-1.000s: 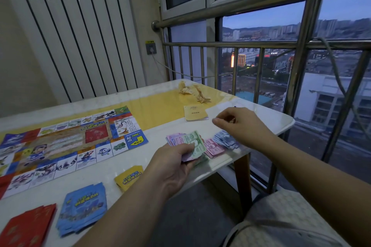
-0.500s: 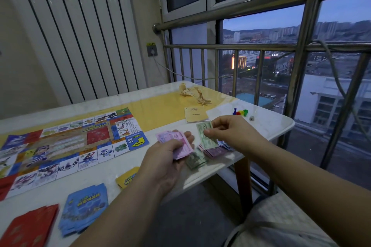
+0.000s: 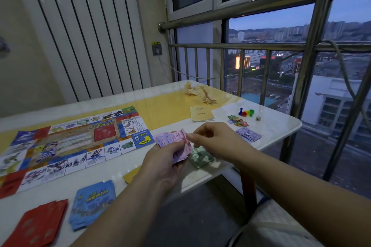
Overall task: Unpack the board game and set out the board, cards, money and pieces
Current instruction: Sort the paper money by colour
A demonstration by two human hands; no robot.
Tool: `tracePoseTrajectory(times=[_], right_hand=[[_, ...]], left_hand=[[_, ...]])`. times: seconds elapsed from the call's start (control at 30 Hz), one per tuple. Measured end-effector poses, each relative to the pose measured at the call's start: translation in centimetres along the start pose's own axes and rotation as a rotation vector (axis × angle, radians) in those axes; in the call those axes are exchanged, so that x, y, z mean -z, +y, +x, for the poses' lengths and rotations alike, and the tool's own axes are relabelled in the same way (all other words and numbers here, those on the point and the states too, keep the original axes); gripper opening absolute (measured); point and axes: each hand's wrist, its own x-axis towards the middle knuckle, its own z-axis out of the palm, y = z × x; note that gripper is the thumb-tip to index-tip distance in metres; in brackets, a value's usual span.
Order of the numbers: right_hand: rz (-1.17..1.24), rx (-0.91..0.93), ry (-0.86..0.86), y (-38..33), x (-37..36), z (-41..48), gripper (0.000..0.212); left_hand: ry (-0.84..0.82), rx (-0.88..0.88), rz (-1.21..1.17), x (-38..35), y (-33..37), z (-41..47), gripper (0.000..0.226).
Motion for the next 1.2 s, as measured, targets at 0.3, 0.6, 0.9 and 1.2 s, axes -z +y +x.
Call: tracePoseTrajectory(times=[0.3,0.6,0.9,1.2], right_hand=[[0.122,-0.09,0.009,0.5,2.3,0.7,0.009],[-0.376,-0.118,-0.032,3.2,5.1,1.5,0.038],[-0.214,0.035,-0.028,0.8,3.0,-0.2,0.03],[0.087,-0.05,-0.097,0.2,1.9,-0.9,0.015]], left_hand=[[-0.059,0.118,-0.09,-1.2,0.9,-1.4,0.02],[-0.072,0.128,-0.023,-1.2,0.6,-1.2,0.03],[-0.082,0.106,-0.007,-1.7,-0.9,-1.5,0.013],[-0.076,0.177,-0.127,-1.9,-0.5,-1.9,0.008]])
